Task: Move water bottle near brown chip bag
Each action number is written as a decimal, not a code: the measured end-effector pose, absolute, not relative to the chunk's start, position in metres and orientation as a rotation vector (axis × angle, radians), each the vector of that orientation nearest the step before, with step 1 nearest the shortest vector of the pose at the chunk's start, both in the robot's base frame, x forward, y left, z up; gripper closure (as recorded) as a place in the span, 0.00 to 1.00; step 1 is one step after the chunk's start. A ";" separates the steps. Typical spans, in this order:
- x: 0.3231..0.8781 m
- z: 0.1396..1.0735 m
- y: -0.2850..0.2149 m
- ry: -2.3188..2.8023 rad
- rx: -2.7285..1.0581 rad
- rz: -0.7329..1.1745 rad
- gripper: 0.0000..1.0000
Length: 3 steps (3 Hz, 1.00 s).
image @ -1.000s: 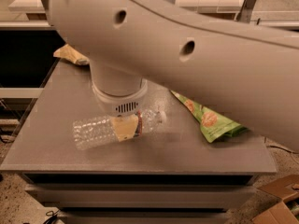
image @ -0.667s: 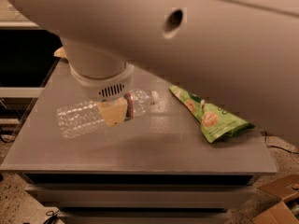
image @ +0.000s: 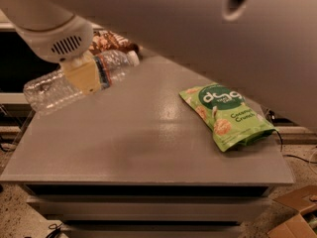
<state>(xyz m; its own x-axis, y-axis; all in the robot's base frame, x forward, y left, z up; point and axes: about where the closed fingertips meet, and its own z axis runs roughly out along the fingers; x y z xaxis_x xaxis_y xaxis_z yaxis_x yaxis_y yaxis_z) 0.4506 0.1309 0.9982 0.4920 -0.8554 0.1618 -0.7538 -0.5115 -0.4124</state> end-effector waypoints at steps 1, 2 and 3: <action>0.505 1.012 0.168 1.302 -2.432 -0.529 1.00; 0.505 1.017 0.171 1.287 -2.414 -0.530 1.00; 0.514 1.019 0.166 1.295 -2.384 -0.560 1.00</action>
Offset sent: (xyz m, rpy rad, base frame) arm 0.0369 0.0158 0.0046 -0.0300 -0.0090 0.0094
